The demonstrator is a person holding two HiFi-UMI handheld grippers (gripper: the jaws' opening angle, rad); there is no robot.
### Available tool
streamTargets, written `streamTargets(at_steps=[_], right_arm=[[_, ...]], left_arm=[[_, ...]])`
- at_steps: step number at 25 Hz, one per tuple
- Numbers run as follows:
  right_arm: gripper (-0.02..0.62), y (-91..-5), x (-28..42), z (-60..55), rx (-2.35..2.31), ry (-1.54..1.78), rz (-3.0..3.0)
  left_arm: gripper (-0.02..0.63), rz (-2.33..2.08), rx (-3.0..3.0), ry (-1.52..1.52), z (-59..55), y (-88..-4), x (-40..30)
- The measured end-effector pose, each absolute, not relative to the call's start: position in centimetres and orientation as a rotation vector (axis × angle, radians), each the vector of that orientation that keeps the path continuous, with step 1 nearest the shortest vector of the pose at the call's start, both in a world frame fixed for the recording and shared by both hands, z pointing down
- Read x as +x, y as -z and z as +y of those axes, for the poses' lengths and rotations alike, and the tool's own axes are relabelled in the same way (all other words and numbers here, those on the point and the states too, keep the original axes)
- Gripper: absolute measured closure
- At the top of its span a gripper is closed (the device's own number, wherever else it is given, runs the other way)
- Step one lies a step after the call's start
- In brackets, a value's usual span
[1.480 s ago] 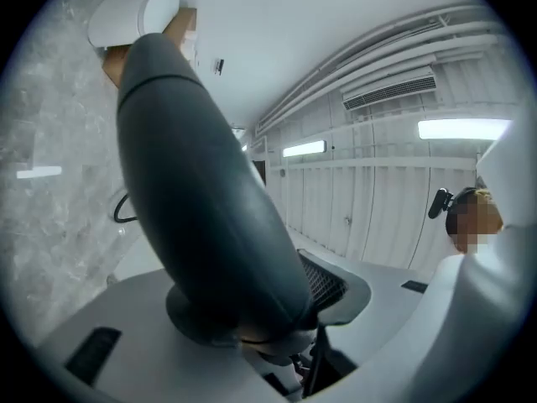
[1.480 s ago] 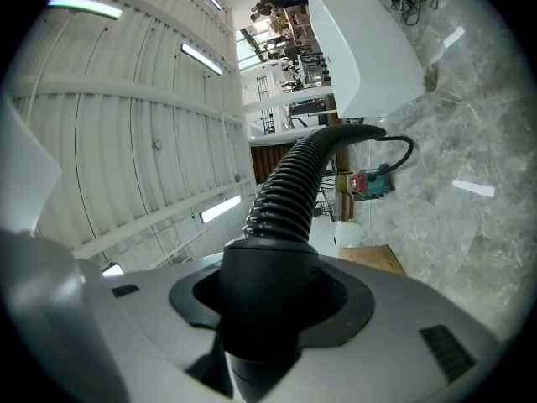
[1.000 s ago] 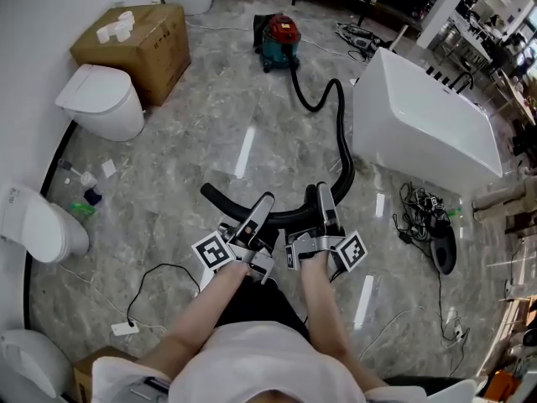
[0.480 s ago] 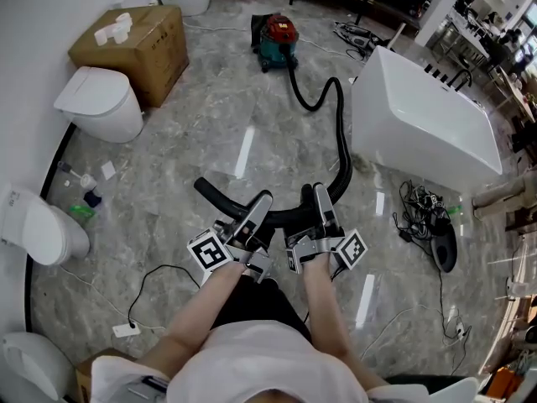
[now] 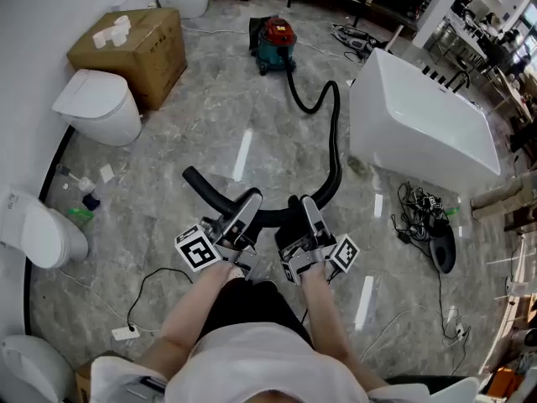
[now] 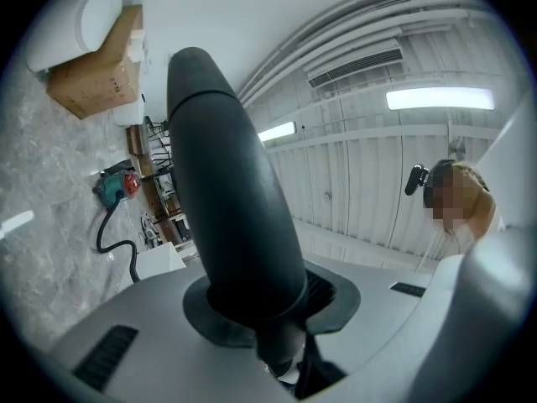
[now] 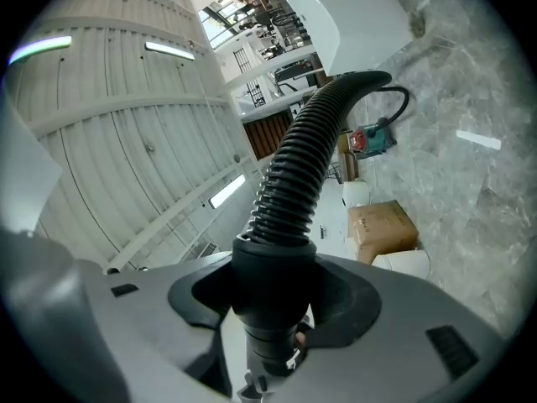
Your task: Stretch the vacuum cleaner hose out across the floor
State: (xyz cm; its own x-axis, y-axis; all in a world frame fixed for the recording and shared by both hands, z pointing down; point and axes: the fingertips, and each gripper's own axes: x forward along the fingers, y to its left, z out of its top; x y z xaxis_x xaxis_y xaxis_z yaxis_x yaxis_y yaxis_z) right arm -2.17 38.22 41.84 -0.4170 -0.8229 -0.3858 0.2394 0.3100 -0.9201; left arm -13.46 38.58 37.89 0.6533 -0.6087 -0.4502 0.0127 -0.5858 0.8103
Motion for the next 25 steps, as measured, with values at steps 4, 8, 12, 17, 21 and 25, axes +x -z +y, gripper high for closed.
streamTargets(at_steps=[4, 8, 12, 17, 21, 25], right_arm=[[0.374, -43.1, -2.7, 38.8, -0.533, 1.362, 1.564], [0.349, -44.4, -3.3, 40.1, -0.511, 1.415, 1.557], [0.344, -46.2, -3.0, 41.7, -0.574, 1.446, 1.571], [0.344, -47.1, -1.4, 42.8, -0.762, 1.389, 1.735], [0.345, -46.3, -0.6, 42.9, -0.902, 1.291, 1.945], [0.345, -45.4, 0.2, 42.8, -0.915, 1.258, 1.952]], left_arm=[[0.503, -0.472, 2.092, 0.888, 38.6, -38.1, -13.6], [0.502, -0.516, 2.105, 0.923, 37.7, -37.6, -14.8], [0.502, -0.535, 2.207, 0.884, 36.6, -36.3, -15.8], [0.502, -0.577, 2.351, 0.762, 35.8, -35.8, -16.2], [0.502, -0.582, 2.36, 0.724, 35.6, -36.2, -16.5], [0.502, -0.564, 2.352, 0.674, 35.8, -36.8, -16.4]])
